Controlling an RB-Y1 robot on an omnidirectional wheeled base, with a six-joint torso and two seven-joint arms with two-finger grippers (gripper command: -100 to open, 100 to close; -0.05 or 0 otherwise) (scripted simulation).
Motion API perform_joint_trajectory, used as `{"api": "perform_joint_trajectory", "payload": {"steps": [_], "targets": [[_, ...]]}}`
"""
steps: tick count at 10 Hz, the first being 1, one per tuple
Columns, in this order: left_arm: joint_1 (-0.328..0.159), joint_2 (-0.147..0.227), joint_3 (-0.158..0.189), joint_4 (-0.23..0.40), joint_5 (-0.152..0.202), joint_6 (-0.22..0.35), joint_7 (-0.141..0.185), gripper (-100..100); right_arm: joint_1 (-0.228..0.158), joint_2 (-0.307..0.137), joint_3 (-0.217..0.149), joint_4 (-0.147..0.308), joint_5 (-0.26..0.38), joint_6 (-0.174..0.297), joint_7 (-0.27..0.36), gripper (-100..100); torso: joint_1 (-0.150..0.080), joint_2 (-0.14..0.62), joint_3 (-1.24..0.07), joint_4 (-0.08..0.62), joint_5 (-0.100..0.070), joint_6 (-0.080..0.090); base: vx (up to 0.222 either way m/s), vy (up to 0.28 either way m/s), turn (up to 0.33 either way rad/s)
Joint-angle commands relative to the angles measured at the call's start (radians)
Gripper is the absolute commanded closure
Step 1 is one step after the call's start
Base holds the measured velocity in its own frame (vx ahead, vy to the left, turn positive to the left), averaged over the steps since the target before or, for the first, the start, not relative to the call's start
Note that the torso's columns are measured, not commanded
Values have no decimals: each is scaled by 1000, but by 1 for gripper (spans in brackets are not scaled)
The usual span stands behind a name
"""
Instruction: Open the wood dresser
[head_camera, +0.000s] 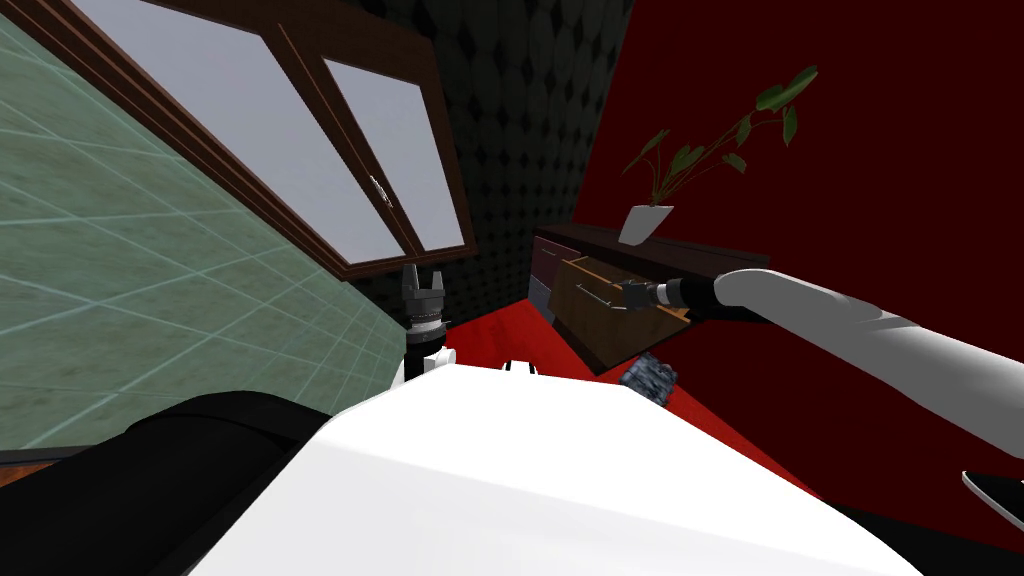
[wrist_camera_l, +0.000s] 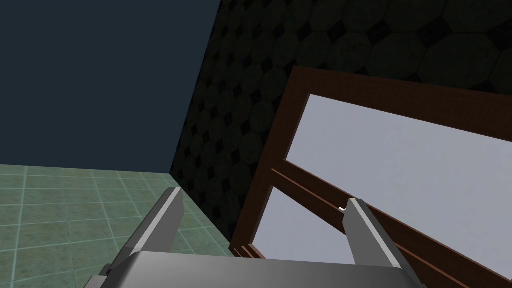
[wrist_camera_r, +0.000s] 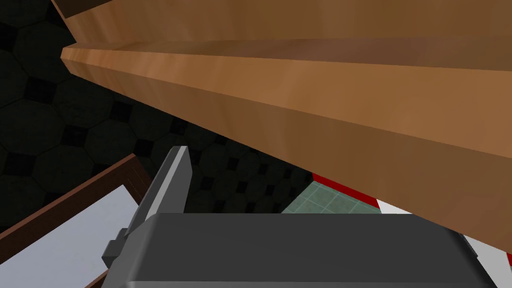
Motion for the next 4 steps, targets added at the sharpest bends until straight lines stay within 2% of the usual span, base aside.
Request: {"api": "perform_joint_trajectory", "payload": {"steps": [1, 4], "targets": [[0, 0, 0, 0, 0, 0, 0, 0, 0, 0, 0, 0, 0, 0, 0, 0, 0, 0, 0, 0, 0, 0, 0, 0, 0], [0, 0, 0, 0, 0, 0, 0, 0, 0, 0, 0, 0, 0, 0, 0, 0, 0, 0, 0, 0, 0, 0, 0, 0, 0]]}}
